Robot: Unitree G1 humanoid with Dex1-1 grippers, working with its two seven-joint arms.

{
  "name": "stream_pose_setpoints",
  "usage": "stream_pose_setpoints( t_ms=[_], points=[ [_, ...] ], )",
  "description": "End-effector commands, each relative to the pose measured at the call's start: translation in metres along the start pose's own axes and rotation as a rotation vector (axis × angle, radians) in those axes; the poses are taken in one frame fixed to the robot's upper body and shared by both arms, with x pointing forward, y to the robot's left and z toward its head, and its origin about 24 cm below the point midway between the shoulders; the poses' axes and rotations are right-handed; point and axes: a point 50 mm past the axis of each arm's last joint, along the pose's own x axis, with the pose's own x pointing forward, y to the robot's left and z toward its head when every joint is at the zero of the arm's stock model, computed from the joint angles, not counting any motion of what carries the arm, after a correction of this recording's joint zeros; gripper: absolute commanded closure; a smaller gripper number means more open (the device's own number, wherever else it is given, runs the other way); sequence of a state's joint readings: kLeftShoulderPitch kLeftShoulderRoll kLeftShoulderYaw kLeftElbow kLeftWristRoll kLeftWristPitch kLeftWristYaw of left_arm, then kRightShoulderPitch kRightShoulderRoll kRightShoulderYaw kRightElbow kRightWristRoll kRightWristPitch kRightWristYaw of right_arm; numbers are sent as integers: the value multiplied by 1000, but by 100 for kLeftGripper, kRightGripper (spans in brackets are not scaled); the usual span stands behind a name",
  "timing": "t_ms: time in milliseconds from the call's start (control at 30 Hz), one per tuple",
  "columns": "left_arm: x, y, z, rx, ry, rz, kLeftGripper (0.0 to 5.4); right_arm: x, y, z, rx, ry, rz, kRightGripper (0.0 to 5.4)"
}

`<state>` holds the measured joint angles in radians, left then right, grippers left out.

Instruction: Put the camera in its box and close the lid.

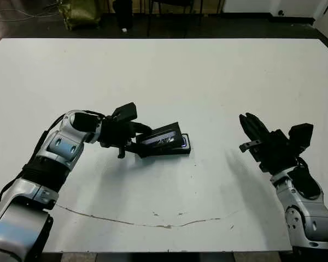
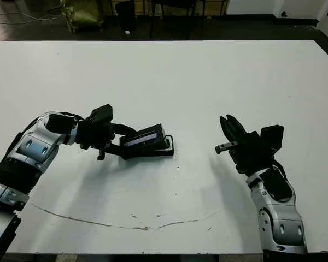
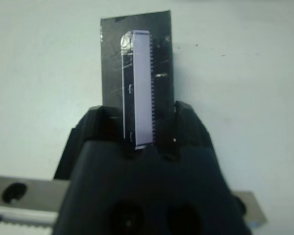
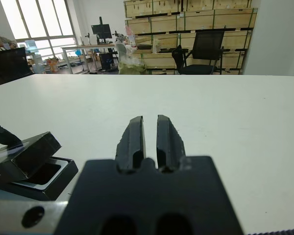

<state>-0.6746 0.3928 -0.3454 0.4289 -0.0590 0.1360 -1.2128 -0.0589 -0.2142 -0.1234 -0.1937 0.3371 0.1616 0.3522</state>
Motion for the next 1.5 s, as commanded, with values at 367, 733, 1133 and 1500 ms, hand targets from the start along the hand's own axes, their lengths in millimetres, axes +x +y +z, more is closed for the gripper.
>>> stream_pose_setpoints(
  t_ms=[367,733,1133,1500],
  points=[
    [16,1,1,11,64,-43,351,-6,-1,-7,6,23,-7,540],
    [30,-1,6,46,73,-59,351,-9,-2,-8,23,30,-26,540],
    [45,-5,7,91,152,-94,351,-10,-2,-8,15,27,-33,540],
    [45,-6,4,142,294,-171,360,-10,-1,-7,16,21,-29,540]
  ],
)
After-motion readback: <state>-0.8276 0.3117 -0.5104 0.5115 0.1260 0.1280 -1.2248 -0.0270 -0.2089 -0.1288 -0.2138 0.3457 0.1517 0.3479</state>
